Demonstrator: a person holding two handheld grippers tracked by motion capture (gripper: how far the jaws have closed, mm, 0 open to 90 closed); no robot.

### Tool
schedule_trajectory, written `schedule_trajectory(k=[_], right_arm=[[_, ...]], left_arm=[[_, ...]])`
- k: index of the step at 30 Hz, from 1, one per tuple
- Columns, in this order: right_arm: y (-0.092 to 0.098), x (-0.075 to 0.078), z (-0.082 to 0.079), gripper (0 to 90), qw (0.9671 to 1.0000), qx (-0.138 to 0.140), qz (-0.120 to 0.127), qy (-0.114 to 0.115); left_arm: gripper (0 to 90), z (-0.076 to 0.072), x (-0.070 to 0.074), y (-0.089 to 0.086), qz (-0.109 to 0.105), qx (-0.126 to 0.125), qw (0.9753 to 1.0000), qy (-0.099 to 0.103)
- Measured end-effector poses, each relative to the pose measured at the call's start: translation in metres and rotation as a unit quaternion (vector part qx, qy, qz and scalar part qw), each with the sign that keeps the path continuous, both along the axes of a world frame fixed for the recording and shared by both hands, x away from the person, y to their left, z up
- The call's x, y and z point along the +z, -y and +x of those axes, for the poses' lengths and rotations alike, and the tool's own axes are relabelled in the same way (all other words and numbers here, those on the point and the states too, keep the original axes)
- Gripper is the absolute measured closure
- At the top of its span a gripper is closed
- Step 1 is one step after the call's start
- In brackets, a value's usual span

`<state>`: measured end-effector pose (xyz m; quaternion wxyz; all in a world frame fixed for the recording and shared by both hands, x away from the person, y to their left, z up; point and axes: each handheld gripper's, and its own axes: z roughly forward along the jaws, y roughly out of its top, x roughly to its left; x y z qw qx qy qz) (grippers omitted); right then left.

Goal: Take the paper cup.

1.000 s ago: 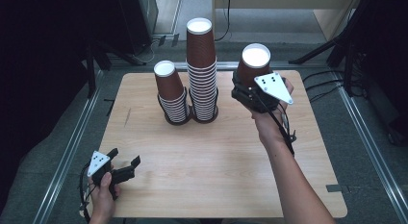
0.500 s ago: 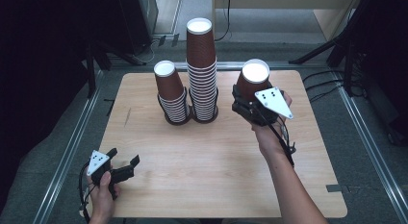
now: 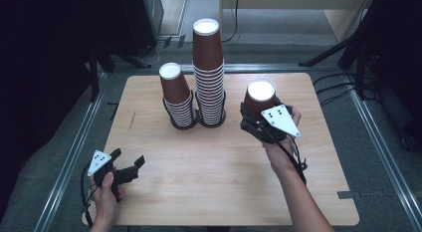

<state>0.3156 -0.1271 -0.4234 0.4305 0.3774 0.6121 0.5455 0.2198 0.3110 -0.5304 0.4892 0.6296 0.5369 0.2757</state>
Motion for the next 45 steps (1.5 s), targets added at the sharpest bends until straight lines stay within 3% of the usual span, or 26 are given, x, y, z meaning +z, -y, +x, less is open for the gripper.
schedule_trajectory(k=[5, 16, 30, 35, 45], right_arm=[[0.001, -0.006, -0.006, 12.5, 0.9999, 0.002, -0.011, -0.002], [0.001, -0.022, -0.014, 12.7, 0.9994, 0.008, -0.030, -0.015], [0.006, -0.042, -0.022, 12.6, 0.9986, 0.006, -0.046, -0.025], [0.009, -0.049, -0.025, 12.6, 0.9981, 0.000, -0.053, -0.031], [0.010, -0.069, -0.034, 12.6, 0.9948, -0.002, -0.096, -0.035]], left_arm=[[1.1, 0.005, 0.012, 0.016, 0.015, -0.019, 0.9997, 0.009], [1.1, 0.015, 0.032, 0.055, 0.009, -0.065, 0.9975, 0.025], [1.1, 0.027, 0.041, 0.102, 0.018, -0.104, 0.9940, 0.028], [1.1, 0.032, 0.048, 0.115, 0.010, -0.117, 0.9926, 0.033], [1.2, 0.036, 0.047, 0.135, 0.009, -0.140, 0.9898, 0.026]])
